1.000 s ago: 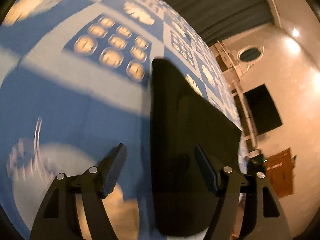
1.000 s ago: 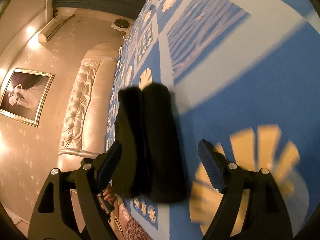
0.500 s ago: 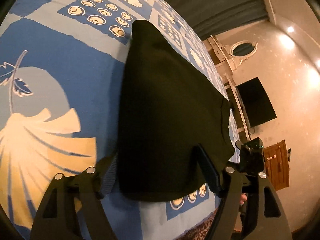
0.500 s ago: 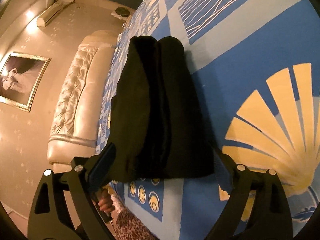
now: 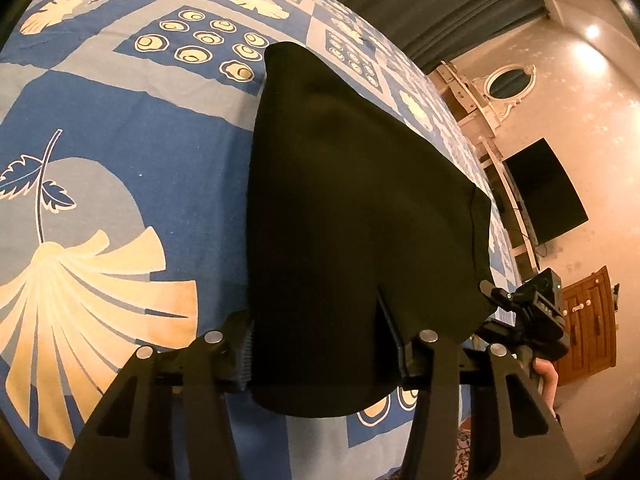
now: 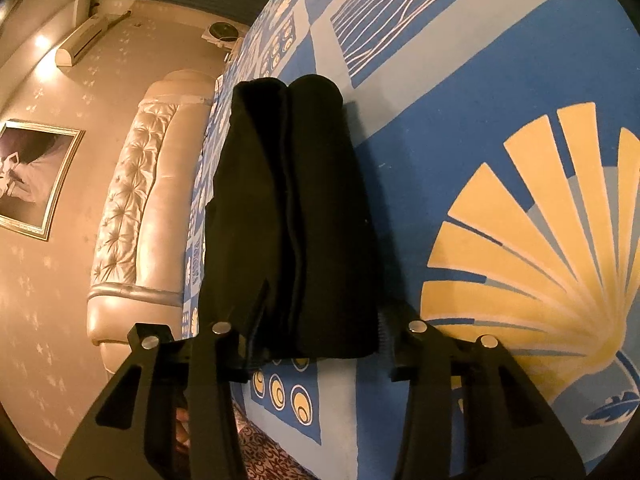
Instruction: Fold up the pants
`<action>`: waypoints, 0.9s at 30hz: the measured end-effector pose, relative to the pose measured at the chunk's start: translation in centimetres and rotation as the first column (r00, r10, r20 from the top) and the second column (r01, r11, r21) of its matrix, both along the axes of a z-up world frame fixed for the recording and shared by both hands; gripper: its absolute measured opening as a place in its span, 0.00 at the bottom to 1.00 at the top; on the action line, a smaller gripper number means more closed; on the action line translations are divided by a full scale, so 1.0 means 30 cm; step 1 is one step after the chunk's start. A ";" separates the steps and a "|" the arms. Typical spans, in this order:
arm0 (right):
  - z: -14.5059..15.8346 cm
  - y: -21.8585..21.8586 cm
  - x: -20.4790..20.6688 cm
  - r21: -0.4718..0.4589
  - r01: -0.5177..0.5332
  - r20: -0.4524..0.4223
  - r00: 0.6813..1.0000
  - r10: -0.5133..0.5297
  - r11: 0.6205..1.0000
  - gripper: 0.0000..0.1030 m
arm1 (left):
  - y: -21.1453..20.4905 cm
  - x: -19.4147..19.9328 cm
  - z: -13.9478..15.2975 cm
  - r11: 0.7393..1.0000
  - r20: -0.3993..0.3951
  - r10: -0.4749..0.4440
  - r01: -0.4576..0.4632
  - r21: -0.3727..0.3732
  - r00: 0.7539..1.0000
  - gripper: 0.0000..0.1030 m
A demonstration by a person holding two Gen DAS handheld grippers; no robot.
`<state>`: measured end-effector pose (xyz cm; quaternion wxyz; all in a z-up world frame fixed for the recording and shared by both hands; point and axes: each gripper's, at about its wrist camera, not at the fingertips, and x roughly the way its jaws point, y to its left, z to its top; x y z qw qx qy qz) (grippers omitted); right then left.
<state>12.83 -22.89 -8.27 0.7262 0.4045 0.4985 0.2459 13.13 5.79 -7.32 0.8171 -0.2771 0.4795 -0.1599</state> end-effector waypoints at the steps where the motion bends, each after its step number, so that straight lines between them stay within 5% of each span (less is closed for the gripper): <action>1: 0.003 -0.001 -0.002 0.000 -0.001 0.001 1.000 0.001 1.000 0.41 | 0.000 -0.001 0.001 1.000 -0.003 0.001 -0.001 0.000 1.000 0.49; 27: 0.008 -0.024 -0.072 0.025 -0.021 -0.014 1.000 0.021 0.999 0.37 | -0.007 0.032 0.007 0.999 -0.033 -0.025 0.026 0.024 0.999 0.48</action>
